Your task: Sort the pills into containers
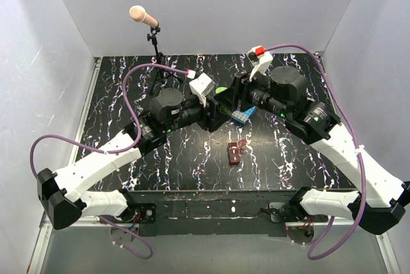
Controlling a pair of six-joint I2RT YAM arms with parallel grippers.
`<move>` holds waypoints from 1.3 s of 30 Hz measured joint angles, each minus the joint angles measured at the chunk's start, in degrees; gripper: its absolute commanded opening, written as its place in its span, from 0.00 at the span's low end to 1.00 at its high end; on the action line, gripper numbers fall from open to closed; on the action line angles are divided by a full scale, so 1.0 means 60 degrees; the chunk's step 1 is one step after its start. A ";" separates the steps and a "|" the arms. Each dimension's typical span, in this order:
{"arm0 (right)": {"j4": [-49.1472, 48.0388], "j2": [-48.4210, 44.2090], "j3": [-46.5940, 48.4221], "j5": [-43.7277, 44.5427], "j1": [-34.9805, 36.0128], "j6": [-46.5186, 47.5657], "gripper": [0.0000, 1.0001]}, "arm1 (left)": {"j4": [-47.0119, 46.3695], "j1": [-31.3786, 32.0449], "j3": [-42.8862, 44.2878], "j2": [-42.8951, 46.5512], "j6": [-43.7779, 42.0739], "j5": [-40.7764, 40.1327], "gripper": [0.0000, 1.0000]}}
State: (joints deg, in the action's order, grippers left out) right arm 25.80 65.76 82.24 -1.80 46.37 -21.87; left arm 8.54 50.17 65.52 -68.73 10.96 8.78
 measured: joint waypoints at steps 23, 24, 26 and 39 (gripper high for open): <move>0.0619 -0.1905 -0.0470 -0.0852 0.0215 0.0637 0.84 | 0.0863 -0.0335 -0.0270 0.1625 0.0015 -0.0933 0.00; 0.0608 -0.2062 -0.0503 -0.0962 0.0215 0.0696 0.84 | 0.0900 -0.0335 -0.0342 0.1763 -0.0004 -0.0852 0.00; 0.0597 -0.2317 -0.0576 -0.1231 0.0211 0.0831 0.84 | 0.1064 -0.0331 -0.0441 0.1996 -0.0066 -0.0568 0.00; -0.0557 -0.2390 -0.1191 -0.4758 0.0204 0.1242 0.84 | 0.0233 -0.0324 -0.0831 0.2167 -0.0022 0.4987 0.00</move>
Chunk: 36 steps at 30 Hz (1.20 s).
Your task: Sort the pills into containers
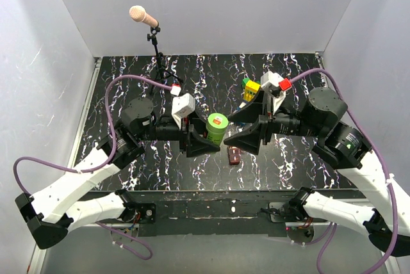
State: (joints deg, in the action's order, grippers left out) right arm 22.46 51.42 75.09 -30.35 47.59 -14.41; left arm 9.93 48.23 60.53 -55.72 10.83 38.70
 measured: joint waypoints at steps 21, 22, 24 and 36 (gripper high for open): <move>-0.2597 0.0310 -0.0623 -0.2197 -0.0113 -0.0947 0.40 | -0.1989 0.0073 0.0011 -0.0820 0.1118 0.2958 0.00; -0.2616 0.0324 -0.0623 -0.2182 -0.0117 -0.0962 0.38 | -0.2000 0.0073 0.0011 -0.0820 0.1129 0.2969 0.00; -0.2616 0.0331 -0.0623 -0.2138 -0.0117 -0.0984 0.34 | -0.1985 0.0073 0.0011 -0.0816 0.1126 0.2925 0.00; -0.1712 0.0510 -0.0357 -0.0645 -0.0127 -0.0525 0.22 | -0.0514 0.0120 0.0248 -0.0550 0.0532 0.0579 0.00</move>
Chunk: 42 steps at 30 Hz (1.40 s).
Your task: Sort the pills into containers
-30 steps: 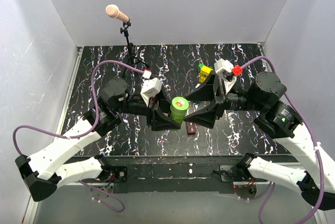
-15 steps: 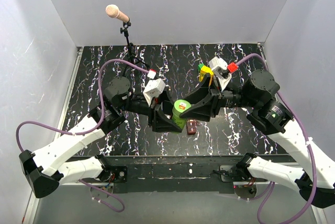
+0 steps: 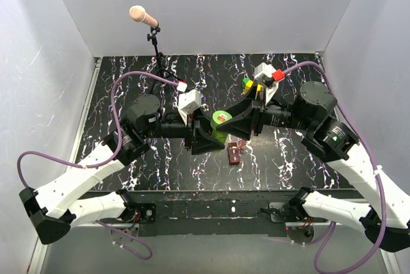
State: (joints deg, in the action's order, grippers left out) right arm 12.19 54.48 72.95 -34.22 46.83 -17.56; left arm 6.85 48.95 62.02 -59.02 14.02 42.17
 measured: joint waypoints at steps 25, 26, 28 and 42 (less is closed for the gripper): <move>0.2477 0.1963 0.1883 0.4929 -0.0025 -0.1035 0.23 | 0.1512 0.0204 0.1071 -0.1268 -0.0484 -0.5493 0.00; 0.2484 0.1963 0.1883 0.4969 -0.0025 -0.1045 0.27 | 0.1472 0.0204 0.1071 -0.1304 -0.0477 -0.5515 0.00; 0.2477 0.1963 0.1880 0.5034 -0.0025 -0.1042 0.44 | 0.1395 0.0204 0.1071 -0.1344 -0.0455 -0.5544 0.00; 0.2605 0.0601 0.1279 0.4422 0.0102 -0.0933 0.86 | 0.1002 -0.0066 0.0616 -0.0780 -0.0331 -0.5533 0.00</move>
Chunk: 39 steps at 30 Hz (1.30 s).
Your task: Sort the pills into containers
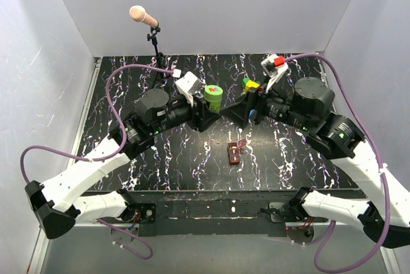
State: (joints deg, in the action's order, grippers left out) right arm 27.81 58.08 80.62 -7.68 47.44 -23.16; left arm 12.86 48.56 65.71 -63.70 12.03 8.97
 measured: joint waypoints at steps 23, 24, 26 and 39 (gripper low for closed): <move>-0.0379 0.0200 -0.0153 -0.2608 -0.0036 0.0106 0.82 | -0.1020 0.0000 -0.1013 0.0823 0.0106 0.4255 0.00; -0.0412 0.0251 -0.0153 -0.2663 -0.0036 0.0091 0.80 | -0.1020 0.0000 -0.1013 0.0761 0.0106 0.4299 0.00; -0.0441 0.0346 -0.0153 -0.2761 -0.0036 0.0062 0.76 | -0.1020 0.0000 -0.0998 0.0674 0.0106 0.4353 0.00; -0.0382 0.0590 -0.0153 -0.2863 -0.0055 0.0219 0.28 | -0.1045 -0.0004 -0.0849 0.0528 0.0146 0.4368 0.00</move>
State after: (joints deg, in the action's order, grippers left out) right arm 25.52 61.63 79.70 -24.86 47.11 -21.85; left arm 6.59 48.53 60.62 -60.53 12.91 35.18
